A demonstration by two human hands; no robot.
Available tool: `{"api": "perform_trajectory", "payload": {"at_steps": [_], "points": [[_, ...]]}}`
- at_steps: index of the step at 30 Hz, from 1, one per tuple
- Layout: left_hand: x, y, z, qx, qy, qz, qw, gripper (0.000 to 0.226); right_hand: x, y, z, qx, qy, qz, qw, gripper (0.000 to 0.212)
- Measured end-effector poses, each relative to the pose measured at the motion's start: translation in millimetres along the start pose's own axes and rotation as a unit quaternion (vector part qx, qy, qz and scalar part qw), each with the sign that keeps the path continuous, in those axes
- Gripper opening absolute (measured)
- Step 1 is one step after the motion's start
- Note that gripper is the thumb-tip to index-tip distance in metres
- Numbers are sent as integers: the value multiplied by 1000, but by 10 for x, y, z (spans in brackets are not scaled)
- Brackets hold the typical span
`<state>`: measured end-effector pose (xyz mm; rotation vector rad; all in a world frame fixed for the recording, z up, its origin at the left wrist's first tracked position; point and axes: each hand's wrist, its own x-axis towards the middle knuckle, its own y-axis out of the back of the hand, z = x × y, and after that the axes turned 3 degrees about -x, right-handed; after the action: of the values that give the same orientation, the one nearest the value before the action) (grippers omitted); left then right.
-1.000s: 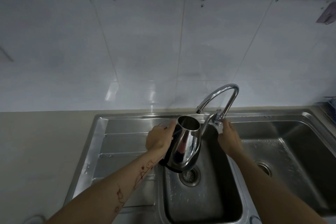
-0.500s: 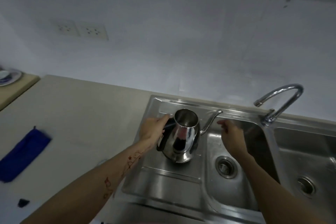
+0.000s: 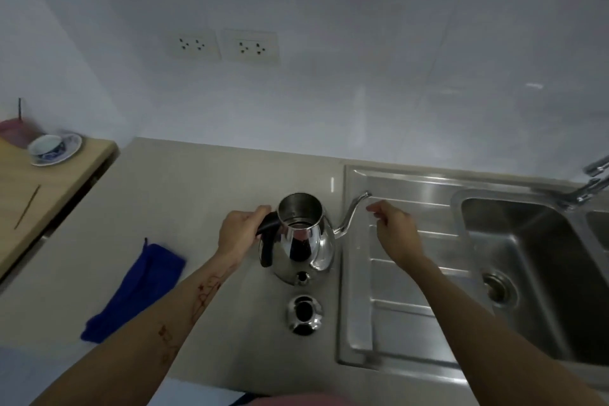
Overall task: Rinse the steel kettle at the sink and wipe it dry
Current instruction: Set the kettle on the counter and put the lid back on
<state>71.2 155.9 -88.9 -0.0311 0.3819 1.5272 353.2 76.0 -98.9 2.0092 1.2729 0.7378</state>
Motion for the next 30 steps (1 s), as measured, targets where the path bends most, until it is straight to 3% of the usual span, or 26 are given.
{"api": "perform_trajectory", "payload": {"at_steps": [6, 12, 17, 22, 26, 30], "points": [[262, 445, -161, -14, 10, -62, 998, 50, -271, -478, -490, -1, -25, 17, 1000, 38], [357, 536, -170, 11, 2, -116, 993, 50, -606, -720, -588, -46, -62, -6, 997, 20], [382, 515, -185, 34, -18, -129, 991, 51, -839, -805, -594, -42, -75, -16, 996, 23], [400, 484, -198, 56, -45, -119, 990, 55, -1060, -900, -492, -61, -47, -114, 991, 12], [363, 466, -197, 99, -80, -108, 986, 54, -1244, -995, -434, -102, 11, -206, 973, 28], [362, 485, -195, 113, -81, -106, 985, 59, -1352, -1090, -370, -143, 61, -234, 960, 33]]}}
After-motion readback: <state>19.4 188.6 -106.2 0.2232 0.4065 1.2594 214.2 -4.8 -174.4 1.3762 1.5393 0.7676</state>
